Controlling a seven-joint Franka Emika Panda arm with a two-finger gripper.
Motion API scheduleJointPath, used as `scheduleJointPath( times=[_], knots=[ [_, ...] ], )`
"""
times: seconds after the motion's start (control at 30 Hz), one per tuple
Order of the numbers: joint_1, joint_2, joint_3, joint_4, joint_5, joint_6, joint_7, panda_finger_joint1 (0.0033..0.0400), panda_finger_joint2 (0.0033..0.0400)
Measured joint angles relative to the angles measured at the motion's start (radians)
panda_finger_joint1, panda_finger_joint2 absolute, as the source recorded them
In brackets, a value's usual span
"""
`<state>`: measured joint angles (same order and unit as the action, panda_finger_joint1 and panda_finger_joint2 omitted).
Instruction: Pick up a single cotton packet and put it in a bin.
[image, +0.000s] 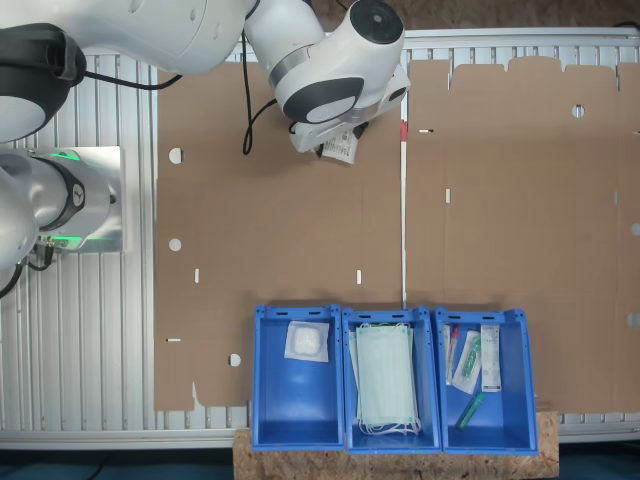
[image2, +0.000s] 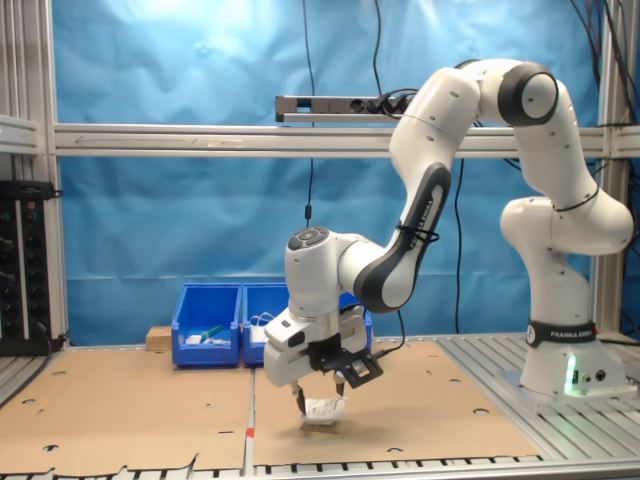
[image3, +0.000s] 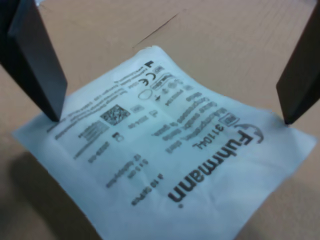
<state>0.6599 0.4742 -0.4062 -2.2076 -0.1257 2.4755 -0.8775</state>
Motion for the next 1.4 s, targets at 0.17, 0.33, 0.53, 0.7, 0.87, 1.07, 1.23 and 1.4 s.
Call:
scheduleJointPath(
  times=[0.17, 0.33, 0.53, 0.7, 0.87, 1.07, 1.23, 1.4],
  knots=[
    [-0.020, 0.021, 0.013, 0.000, 0.000, 0.019, 0.000, 0.0400, 0.0400],
    [-0.038, 0.037, 0.027, 0.000, 0.000, 0.034, 0.000, 0.0400, 0.0400],
    [-0.050, 0.044, 0.037, 0.000, 0.000, 0.043, 0.000, 0.0400, 0.0400],
    [-0.055, 0.044, 0.040, 0.000, 0.000, 0.047, 0.000, 0.0400, 0.0400],
    [-0.058, 0.044, 0.041, 0.001, 0.000, 0.051, 0.000, 0.0400, 0.0400],
    [-0.060, 0.044, 0.041, 0.005, 0.000, 0.054, 0.000, 0.0400, 0.0400],
    [-0.061, 0.045, 0.041, 0.006, 0.000, 0.056, 0.000, 0.0400, 0.0400],
    [-0.061, 0.044, 0.041, 0.006, 0.000, 0.057, 0.000, 0.0400, 0.0400]
  ],
)
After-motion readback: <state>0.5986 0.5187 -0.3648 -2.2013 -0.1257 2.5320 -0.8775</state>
